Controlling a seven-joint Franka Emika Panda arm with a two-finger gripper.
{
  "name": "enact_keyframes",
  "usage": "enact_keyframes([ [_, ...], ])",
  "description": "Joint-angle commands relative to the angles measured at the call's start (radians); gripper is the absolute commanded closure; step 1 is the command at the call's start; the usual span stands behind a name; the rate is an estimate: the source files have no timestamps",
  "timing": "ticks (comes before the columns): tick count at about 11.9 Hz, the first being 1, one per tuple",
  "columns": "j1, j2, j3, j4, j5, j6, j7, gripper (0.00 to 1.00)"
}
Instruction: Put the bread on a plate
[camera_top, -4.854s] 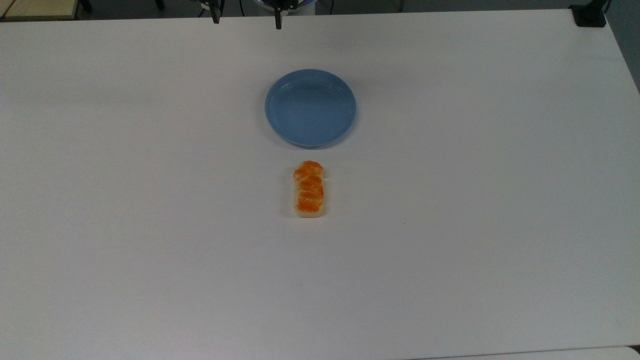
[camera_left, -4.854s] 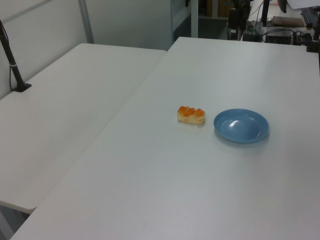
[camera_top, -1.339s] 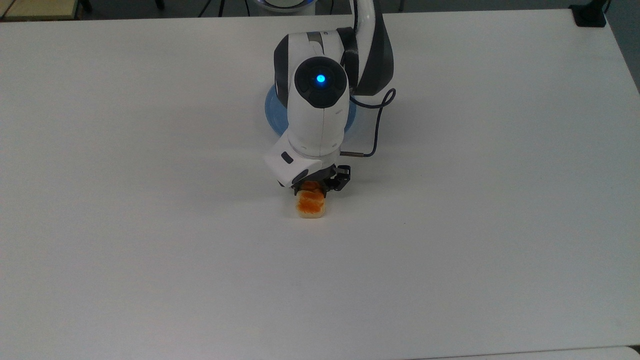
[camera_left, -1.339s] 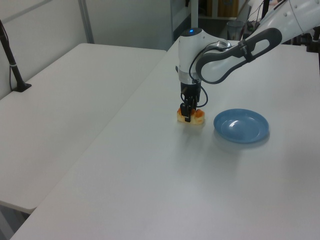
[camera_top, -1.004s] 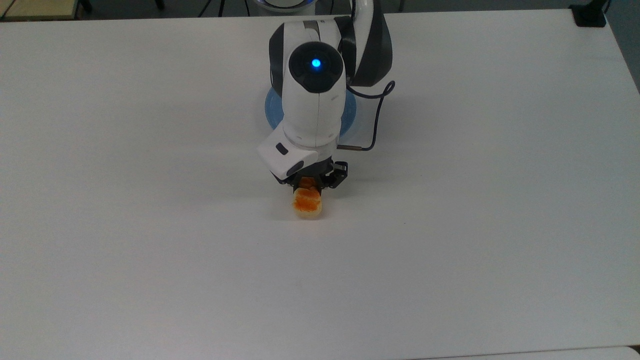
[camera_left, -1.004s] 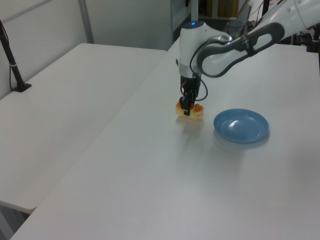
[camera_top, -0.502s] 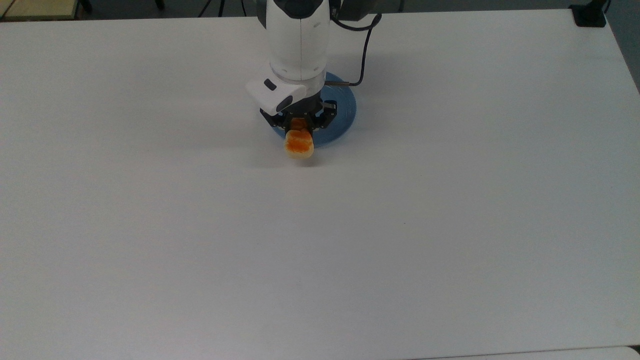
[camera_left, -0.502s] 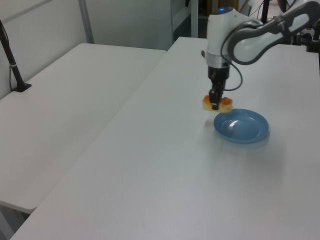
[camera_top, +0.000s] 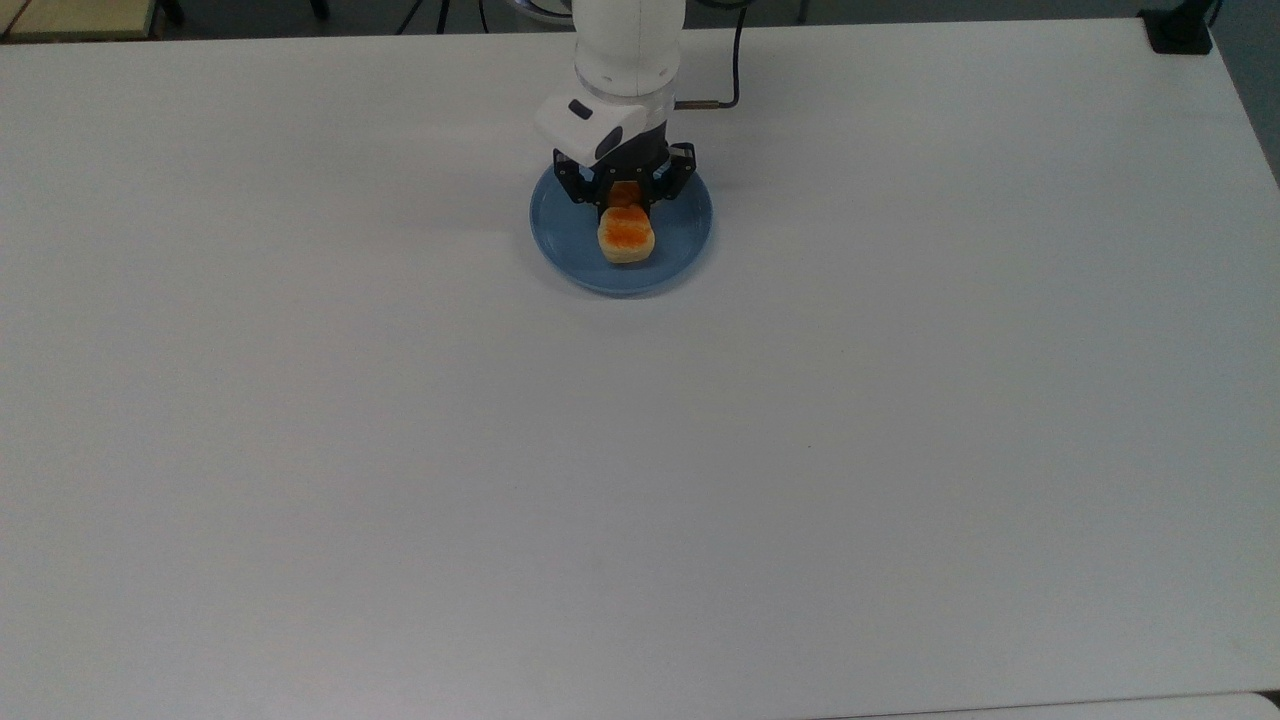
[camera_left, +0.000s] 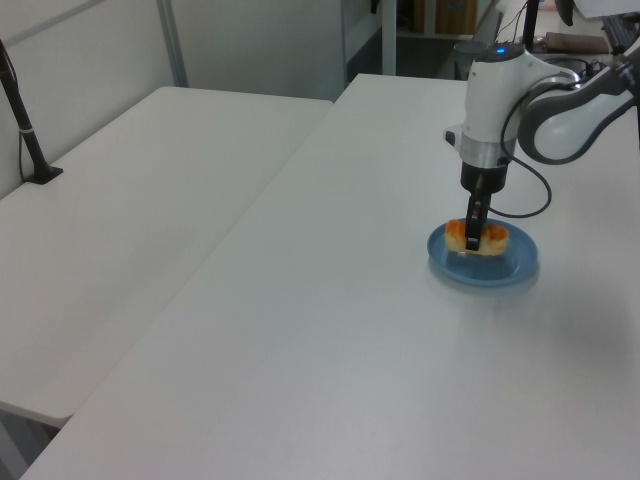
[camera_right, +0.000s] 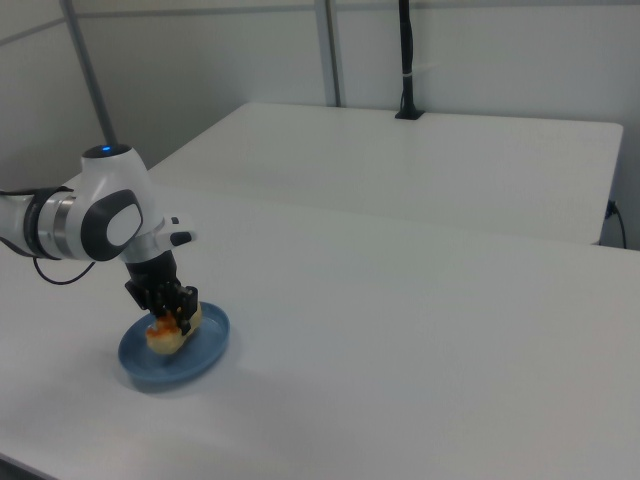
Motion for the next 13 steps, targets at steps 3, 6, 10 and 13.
enact_keyframes([
  [3, 0.014, -0.030, -0.007, -0.049, -0.023, 0.057, -0.009, 0.15],
  [6, 0.004, -0.045, -0.008, 0.034, -0.033, -0.058, -0.001, 0.00],
  [10, -0.007, -0.039, -0.011, 0.333, -0.022, -0.392, 0.004, 0.00],
  [13, -0.009, -0.036, -0.019, 0.552, -0.019, -0.618, 0.004, 0.00],
])
